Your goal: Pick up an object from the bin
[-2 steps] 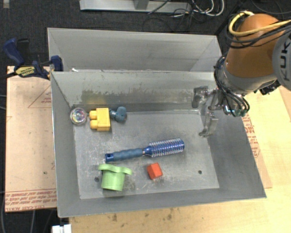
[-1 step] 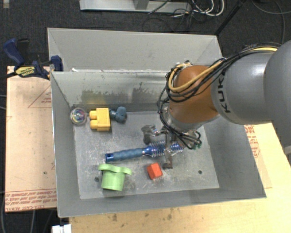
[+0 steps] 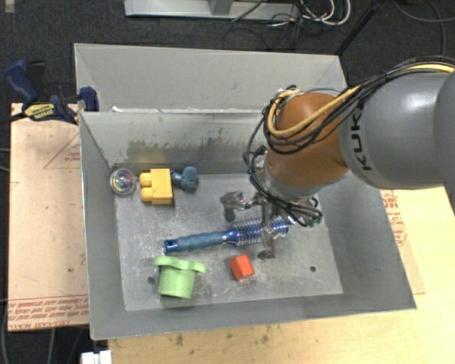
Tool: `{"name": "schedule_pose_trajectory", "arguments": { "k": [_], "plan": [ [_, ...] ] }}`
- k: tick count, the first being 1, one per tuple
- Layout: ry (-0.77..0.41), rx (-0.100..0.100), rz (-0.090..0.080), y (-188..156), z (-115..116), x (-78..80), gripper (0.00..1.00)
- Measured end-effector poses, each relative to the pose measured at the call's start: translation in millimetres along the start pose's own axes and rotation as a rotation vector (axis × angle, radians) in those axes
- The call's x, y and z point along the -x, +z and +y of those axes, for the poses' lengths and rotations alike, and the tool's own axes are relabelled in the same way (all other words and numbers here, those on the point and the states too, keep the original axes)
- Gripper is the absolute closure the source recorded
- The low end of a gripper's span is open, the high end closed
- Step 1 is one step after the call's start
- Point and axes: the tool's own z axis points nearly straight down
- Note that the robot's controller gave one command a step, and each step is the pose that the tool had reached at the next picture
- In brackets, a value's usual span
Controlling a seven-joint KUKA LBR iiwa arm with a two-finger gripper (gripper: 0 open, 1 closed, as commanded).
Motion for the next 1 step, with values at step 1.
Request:
{"name": "schedule_pose_trajectory", "arguments": {
  "k": [1],
  "plan": [
    [-0.081, 0.001, 0.002, -2.4, -4.8, -5.2, 0.0]
  ]
}}
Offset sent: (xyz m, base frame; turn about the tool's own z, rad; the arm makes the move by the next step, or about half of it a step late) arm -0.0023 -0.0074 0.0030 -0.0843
